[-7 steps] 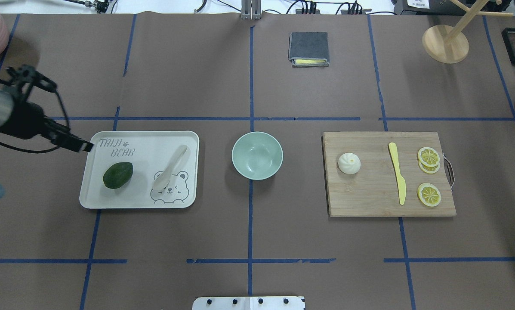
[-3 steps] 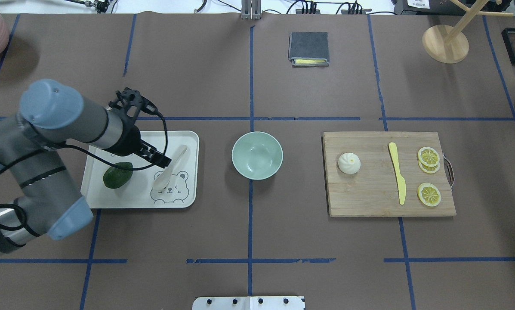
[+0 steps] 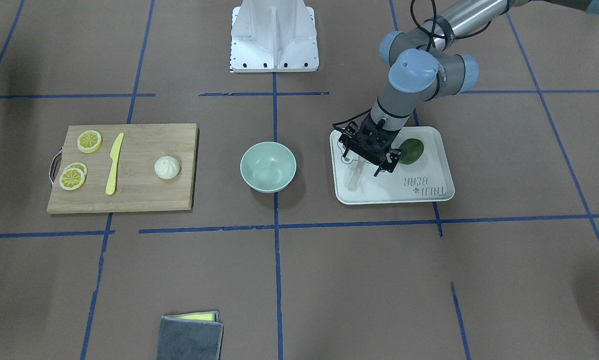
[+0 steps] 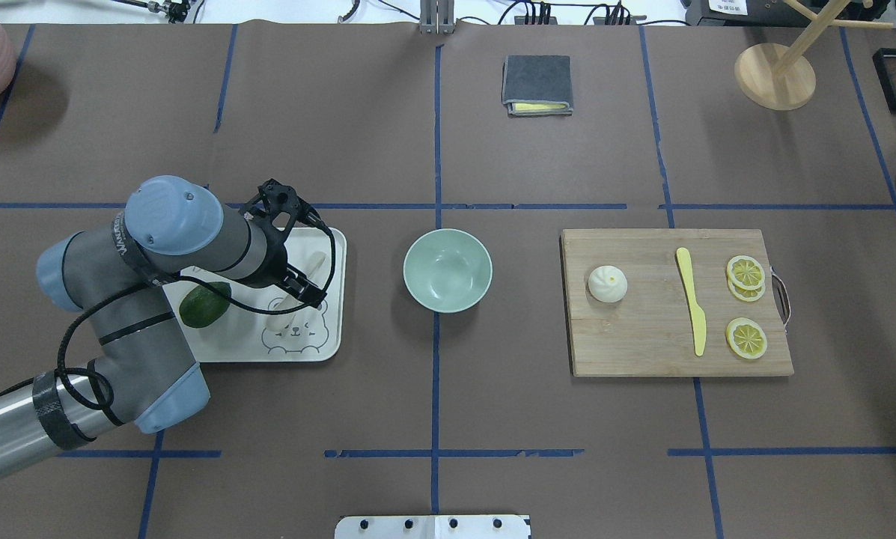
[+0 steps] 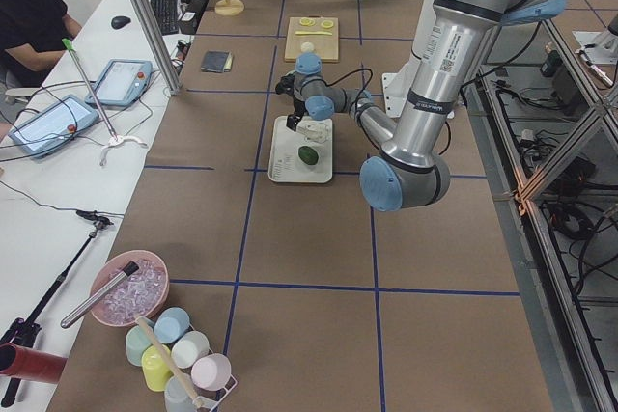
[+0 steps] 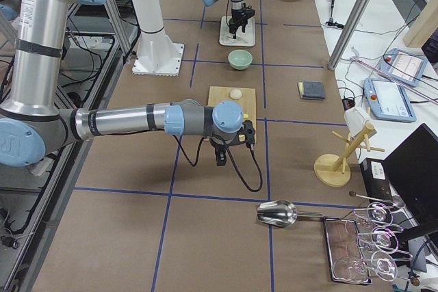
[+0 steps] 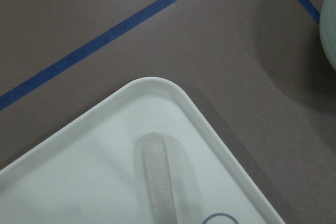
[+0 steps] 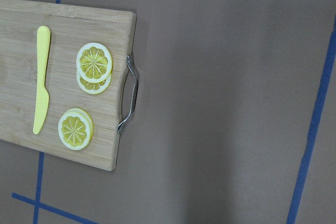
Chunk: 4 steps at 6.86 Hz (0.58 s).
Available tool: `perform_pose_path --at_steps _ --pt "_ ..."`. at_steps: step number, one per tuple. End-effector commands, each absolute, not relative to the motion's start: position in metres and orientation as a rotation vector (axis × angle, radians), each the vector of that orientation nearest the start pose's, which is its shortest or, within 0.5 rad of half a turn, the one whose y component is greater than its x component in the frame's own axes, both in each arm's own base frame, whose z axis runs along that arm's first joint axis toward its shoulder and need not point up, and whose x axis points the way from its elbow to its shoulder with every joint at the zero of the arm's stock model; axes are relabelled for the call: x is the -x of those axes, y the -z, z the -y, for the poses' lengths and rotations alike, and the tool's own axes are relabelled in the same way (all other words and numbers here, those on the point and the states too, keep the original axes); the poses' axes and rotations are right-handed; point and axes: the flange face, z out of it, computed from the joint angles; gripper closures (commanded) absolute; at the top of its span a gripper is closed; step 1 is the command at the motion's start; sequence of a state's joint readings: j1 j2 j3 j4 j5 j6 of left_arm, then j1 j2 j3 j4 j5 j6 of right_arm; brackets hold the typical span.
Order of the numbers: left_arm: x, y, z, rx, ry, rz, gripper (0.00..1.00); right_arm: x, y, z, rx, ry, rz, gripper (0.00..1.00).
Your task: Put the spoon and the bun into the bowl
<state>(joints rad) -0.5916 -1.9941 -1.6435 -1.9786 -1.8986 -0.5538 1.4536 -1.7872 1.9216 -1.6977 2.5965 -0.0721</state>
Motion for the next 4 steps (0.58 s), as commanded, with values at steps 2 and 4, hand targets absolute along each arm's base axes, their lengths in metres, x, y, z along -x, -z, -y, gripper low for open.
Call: perform_pose_path --at_steps 2,4 --pt "-0.5044 -0.3517 0.4376 -0.429 -0.571 -0.835 0.16 0.0046 -0.5756 0.4004 0.054 0.135 1.026 0.00" --pt "-0.5035 -0.3468 0.4360 -0.426 -0.570 -0.846 0.85 0.0053 -0.5748 0.4004 0.054 0.137 1.027 0.00"
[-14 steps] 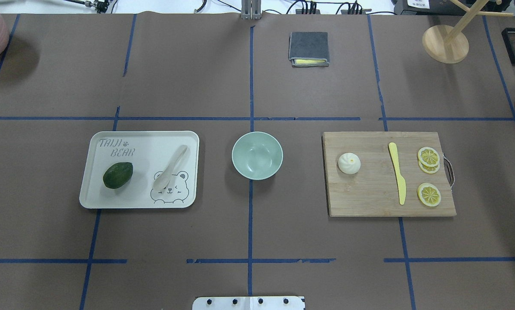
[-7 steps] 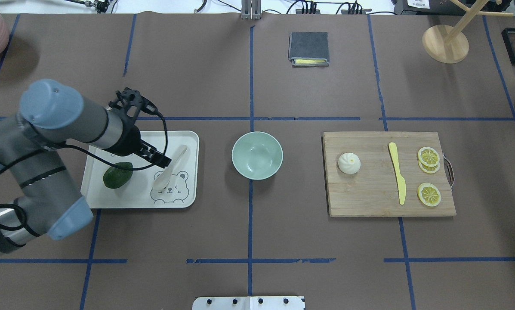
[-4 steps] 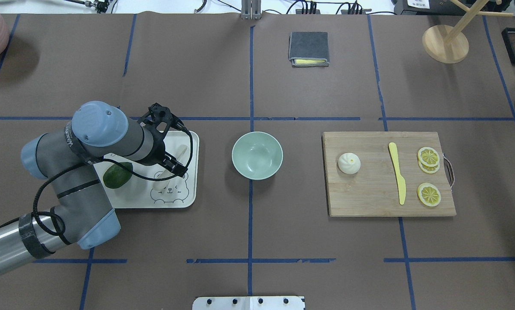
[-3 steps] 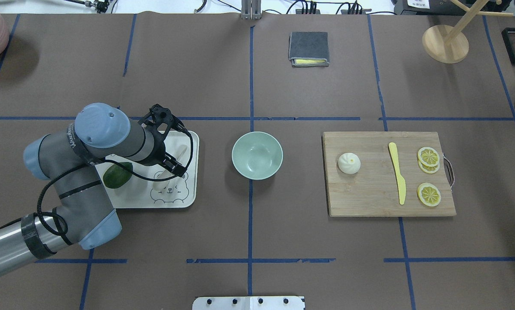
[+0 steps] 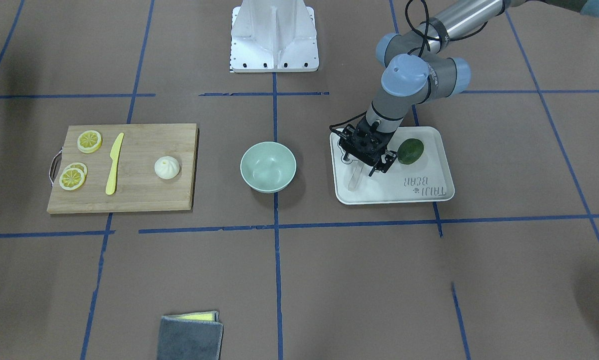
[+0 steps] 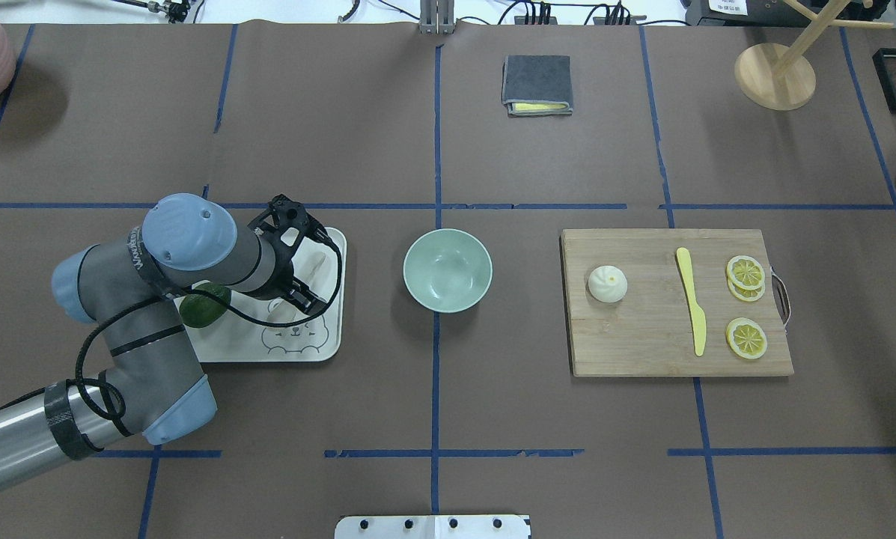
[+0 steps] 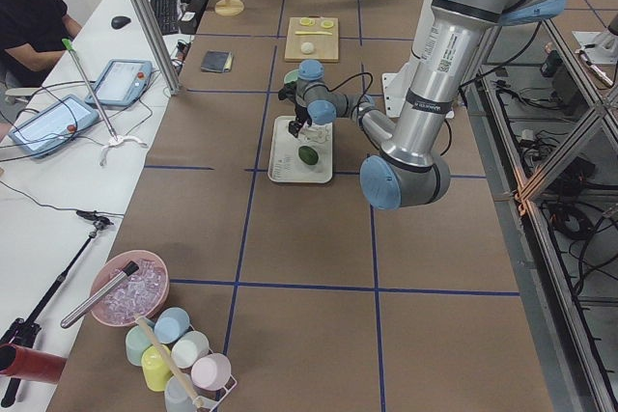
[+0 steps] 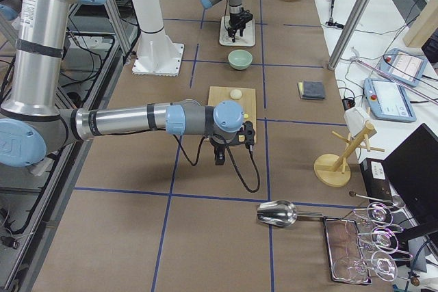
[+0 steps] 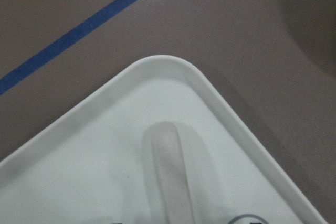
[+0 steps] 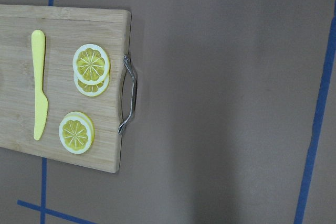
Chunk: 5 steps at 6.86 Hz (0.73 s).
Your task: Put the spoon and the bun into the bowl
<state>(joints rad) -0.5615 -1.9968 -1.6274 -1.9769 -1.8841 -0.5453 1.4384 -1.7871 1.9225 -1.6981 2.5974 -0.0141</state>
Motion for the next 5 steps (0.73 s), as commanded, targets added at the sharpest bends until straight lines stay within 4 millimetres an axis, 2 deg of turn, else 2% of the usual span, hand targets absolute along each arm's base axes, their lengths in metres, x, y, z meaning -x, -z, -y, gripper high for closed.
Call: perform_pose_path --at_steps 1,2,3,4,5 --pt "-0.502 -0.345 0.436 -0.426 -0.566 -0.849 1.00 0.005 -0.576 0.400 0.055 0.137 1.026 0.00" --pt "-0.502 -0.345 0.436 -0.424 -0.562 -0.850 1.00 0.005 -0.576 0.400 0.055 0.137 1.026 0.00" --pt "-0.500 -0.336 0.436 -0.436 -0.561 -0.862 1.00 0.005 -0.575 0.400 0.057 0.132 1.027 0.00" --pt "-0.493 -0.319 0.438 -0.459 -0.554 -0.880 1.00 0.010 -0.566 0.402 0.060 0.121 1.029 0.00" --pt "-0.490 -0.299 0.437 -0.470 -0.515 -0.912 1.00 0.023 -0.544 0.401 0.065 0.121 1.030 0.00"
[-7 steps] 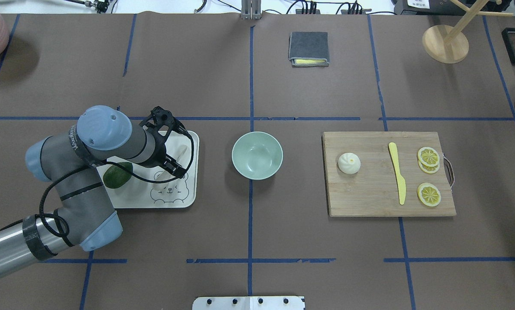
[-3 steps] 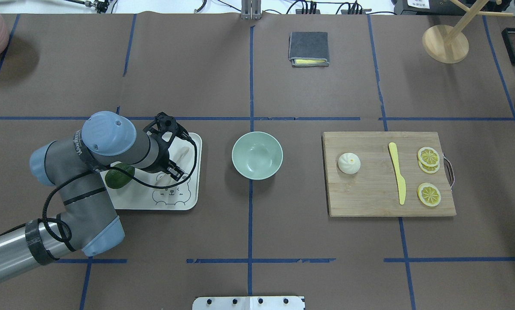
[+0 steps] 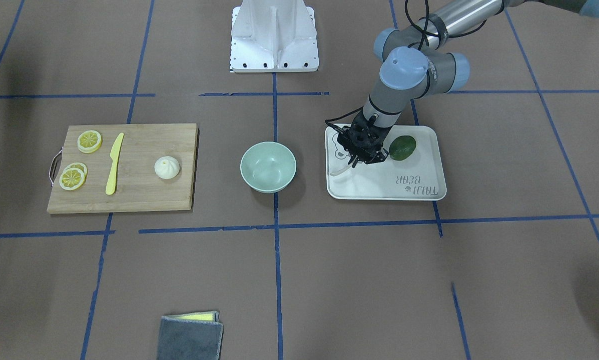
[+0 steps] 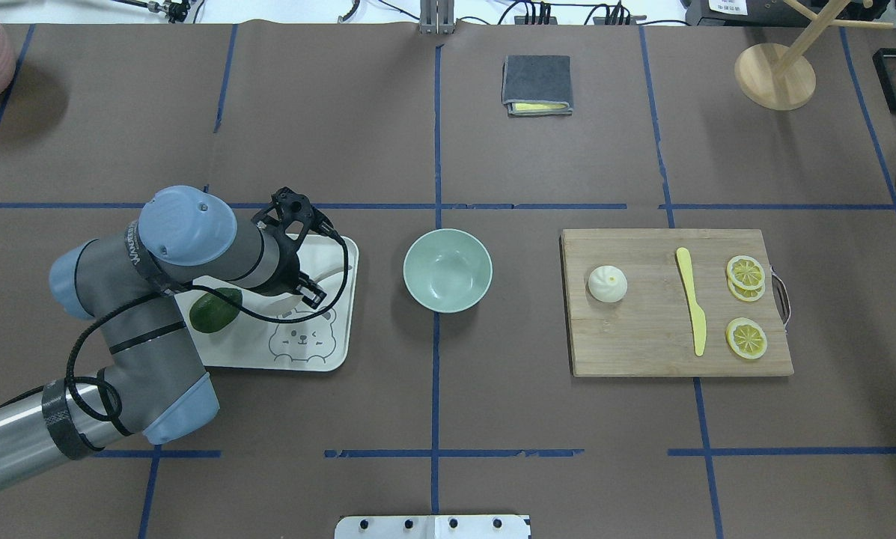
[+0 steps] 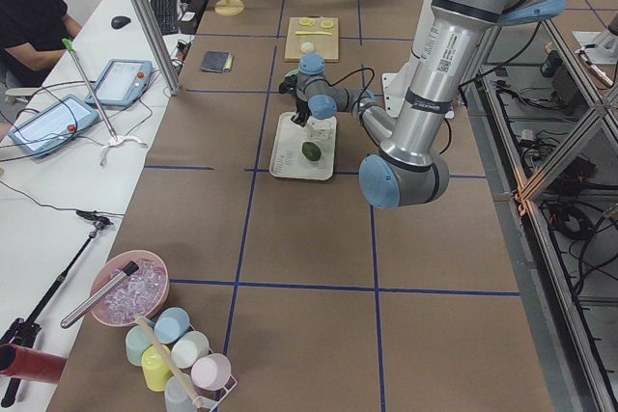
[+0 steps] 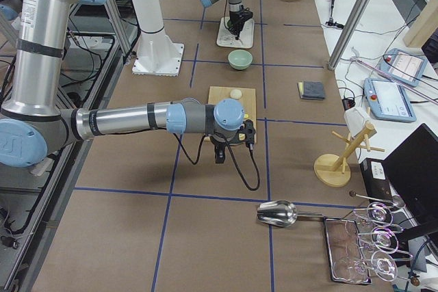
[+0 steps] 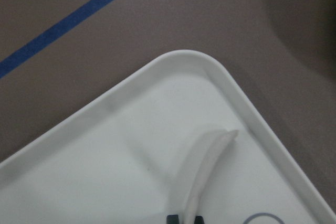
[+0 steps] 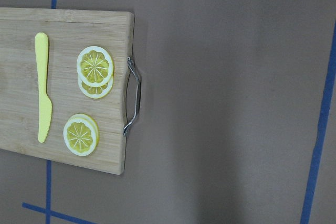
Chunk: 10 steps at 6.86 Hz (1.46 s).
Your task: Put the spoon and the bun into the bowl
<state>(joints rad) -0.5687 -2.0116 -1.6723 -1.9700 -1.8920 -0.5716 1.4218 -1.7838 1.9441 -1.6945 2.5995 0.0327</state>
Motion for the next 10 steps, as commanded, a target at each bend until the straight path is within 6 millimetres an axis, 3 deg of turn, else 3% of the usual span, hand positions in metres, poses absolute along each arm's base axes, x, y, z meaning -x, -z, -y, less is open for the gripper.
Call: perform_pose_path --at_steps 1,3,5,6,7,8,9,10 --pt "-0.496 -0.261 0.440 -0.448 -0.401 -0.979 1.00 0.036 -0.527 0.398 0.064 0.146 1.032 0.00" --pt "-0.508 -0.189 0.446 -0.370 -0.161 -1.124 1.00 0.067 -0.502 0.407 0.041 0.195 1.044 0.00" --pt "-0.543 -0.155 0.466 -0.339 -0.066 -1.164 1.00 0.116 -0.480 0.406 0.038 0.138 1.044 0.00" --pt "-0.563 -0.151 0.472 -0.378 -0.033 -1.138 1.00 0.142 -0.468 0.403 0.045 0.108 1.052 0.00" --pt "-0.577 -0.158 0.464 -0.381 -0.045 -1.148 1.00 0.169 -0.450 0.410 0.059 0.053 1.032 0.00" --pt "-0.582 -0.165 0.466 -0.386 -0.050 -1.155 0.90 0.196 -0.436 0.411 0.074 0.025 1.014 0.00" --pt "-0.584 -0.172 0.466 -0.388 -0.054 -1.141 0.25 0.222 -0.432 0.406 0.070 0.045 0.987 0.00" --pt "-0.584 -0.172 0.466 -0.419 -0.025 -1.126 0.08 0.245 -0.418 0.407 0.071 0.007 0.975 0.00"
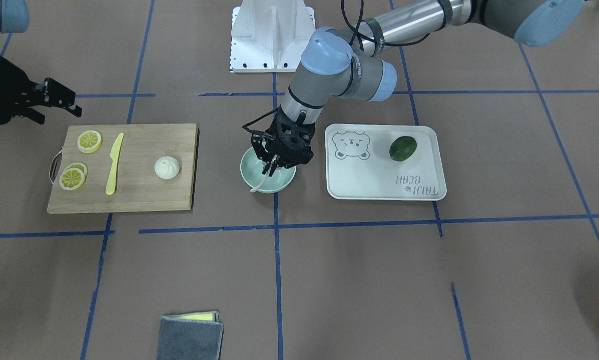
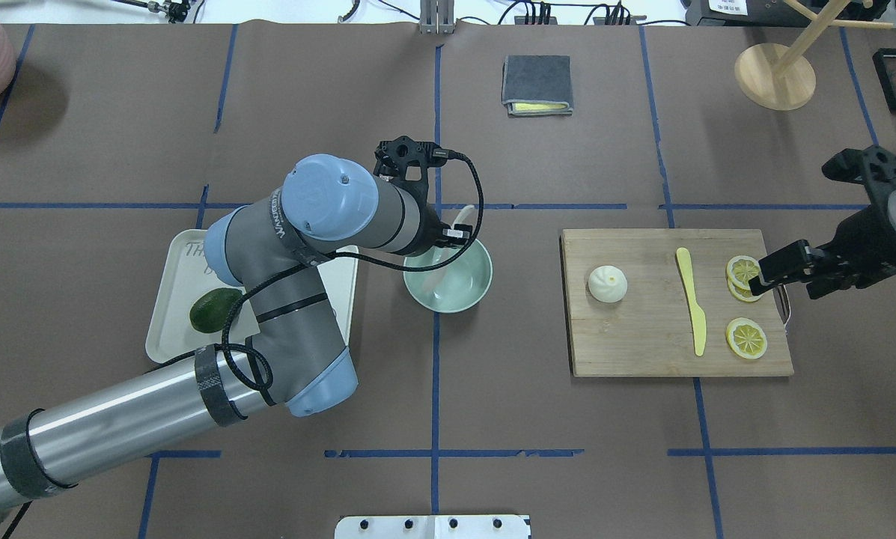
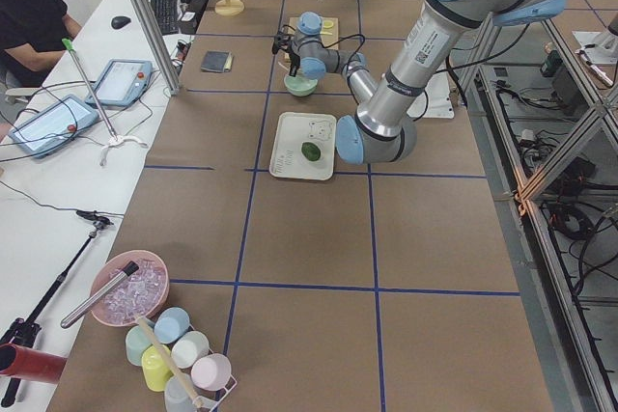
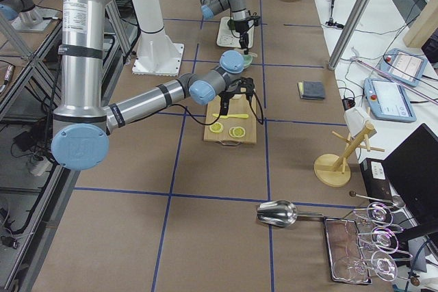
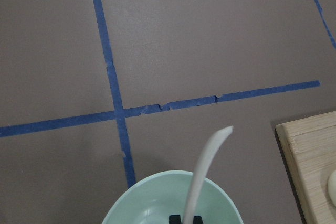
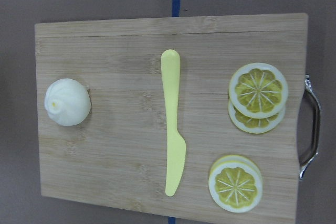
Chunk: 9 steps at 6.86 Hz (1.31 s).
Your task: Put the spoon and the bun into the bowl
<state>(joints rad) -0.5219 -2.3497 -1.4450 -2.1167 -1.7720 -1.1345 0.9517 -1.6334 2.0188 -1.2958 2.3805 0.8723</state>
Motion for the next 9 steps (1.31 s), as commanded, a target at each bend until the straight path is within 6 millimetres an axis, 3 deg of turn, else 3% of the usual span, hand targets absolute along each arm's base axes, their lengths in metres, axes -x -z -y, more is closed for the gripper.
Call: perform_pose_path --at_steps 1,2,3,4,5,6,7,9 --pt "-0.582 -0.173 0.466 -0.423 -0.024 -1.120 0.06 0.279 -0.400 0.403 0.061 -0.039 0.955 0.00" --pt "-0.564 -0.181 0.463 -0.433 -0.023 -1.122 0.08 0.304 -0.391 0.397 0.061 -0.041 0.948 0.00" --pt "-0.534 -0.211 0.463 -0.433 -0.021 -1.099 0.10 0.340 -0.382 0.406 0.017 -0.025 0.928 0.00" --pt "-0.501 -0.235 0.464 -0.496 -0.106 -1.045 0.10 0.353 -0.382 0.411 -0.012 -0.037 0.905 0.00" --pt "-0.472 -0.239 0.472 -0.515 -0.129 -0.979 0.10 0.361 -0.382 0.414 -0.033 -0.048 0.889 0.00" --pt "-0.439 -0.235 0.470 -0.542 -0.172 -0.925 0.10 0.382 -0.370 0.420 -0.043 -0.085 0.888 0.00" --pt "-0.415 -0.246 0.462 -0.550 -0.187 -0.898 0.10 0.411 -0.372 0.419 -0.050 -0.107 0.862 0.00" --pt "-0.413 -0.248 0.461 -0.548 -0.186 -0.897 0.08 0.421 -0.377 0.416 -0.061 -0.103 0.842 0.03"
